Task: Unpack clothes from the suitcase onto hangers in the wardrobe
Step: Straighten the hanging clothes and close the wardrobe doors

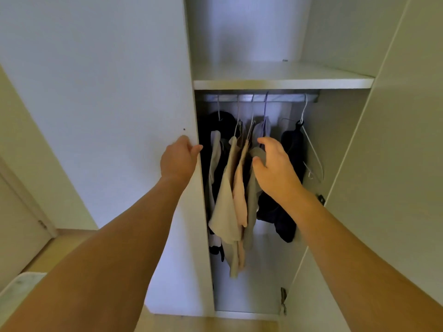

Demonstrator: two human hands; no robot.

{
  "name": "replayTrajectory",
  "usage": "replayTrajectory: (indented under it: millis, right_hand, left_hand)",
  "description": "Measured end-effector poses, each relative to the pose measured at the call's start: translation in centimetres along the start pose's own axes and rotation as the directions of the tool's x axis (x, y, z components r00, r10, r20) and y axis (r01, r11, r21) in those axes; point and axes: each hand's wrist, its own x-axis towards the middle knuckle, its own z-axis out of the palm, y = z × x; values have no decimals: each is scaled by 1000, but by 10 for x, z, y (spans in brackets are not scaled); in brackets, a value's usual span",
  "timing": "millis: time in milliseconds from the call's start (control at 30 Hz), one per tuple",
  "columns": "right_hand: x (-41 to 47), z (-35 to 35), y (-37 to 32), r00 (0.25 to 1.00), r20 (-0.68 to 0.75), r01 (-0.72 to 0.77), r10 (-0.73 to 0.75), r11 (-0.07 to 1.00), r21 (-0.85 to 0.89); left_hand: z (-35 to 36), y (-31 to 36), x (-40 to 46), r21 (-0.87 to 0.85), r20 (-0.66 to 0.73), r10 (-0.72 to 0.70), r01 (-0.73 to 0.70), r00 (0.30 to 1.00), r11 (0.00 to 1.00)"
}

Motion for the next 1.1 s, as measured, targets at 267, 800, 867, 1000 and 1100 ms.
replayTrajectory:
  millis: [267,800,867,1000,1100]
  right_hand:
    - [-30,-25,-1,994,99,38,-45,997,74]
    - [-135,-77,-50,898,326,218,-296,942,254]
    - [-137,-89,-60,865,343,306,-368,926,221]
    - [-138,-101,-84,798,394,385,-457,888,251]
    - [-145,-99,-101,746,437,401,-502,863,307]
  left_hand:
    - [4,5,-71,-43,214,-150,163,965,986]
    - [-48,61,-309,89,495,-381,391,781,916]
    - [-47,75,-323,99,539,-372,381,756,919]
    - [-37,103,-339,134,603,-303,281,738,950]
    - [-41,118,-343,123,617,-278,259,736,958]
